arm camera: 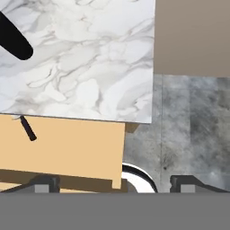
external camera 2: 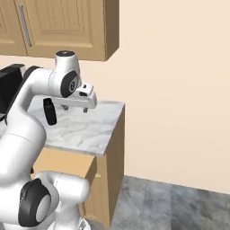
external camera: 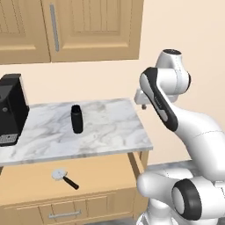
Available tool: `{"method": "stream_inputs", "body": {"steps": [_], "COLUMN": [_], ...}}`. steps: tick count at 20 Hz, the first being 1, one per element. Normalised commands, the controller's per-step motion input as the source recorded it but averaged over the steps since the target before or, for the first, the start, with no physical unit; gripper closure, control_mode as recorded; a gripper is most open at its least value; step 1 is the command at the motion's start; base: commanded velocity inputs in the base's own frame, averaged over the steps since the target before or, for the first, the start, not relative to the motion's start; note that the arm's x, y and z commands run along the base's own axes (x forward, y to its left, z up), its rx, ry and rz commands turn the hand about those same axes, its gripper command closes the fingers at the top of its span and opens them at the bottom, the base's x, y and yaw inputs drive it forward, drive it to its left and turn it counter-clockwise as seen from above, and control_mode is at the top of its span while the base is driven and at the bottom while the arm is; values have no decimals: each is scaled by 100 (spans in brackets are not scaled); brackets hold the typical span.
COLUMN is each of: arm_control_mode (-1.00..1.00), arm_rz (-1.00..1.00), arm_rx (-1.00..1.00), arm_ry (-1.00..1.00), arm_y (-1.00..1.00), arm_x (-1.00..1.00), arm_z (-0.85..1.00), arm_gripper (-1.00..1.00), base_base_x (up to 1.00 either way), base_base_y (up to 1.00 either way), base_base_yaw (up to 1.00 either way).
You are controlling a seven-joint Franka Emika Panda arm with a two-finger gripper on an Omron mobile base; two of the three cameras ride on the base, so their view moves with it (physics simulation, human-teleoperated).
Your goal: Pick the pizza cutter from the drawer and place it on the counter.
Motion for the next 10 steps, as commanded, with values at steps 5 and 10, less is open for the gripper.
{"method": "stream_inputs", "body": {"steps": [5,10], "arm_control_mode": [100,100], "arm_rz": [0,0], "arm_rx": [0,0], "arm_ry": [0,0], "arm_y": [0,0], "arm_x": [0,0], "arm_z": [0,0], "arm_gripper": [-100,-100], "base_base_x": [-18,-23], "base_base_y": [-43,-21], "base_base_yaw": [34,54]}}
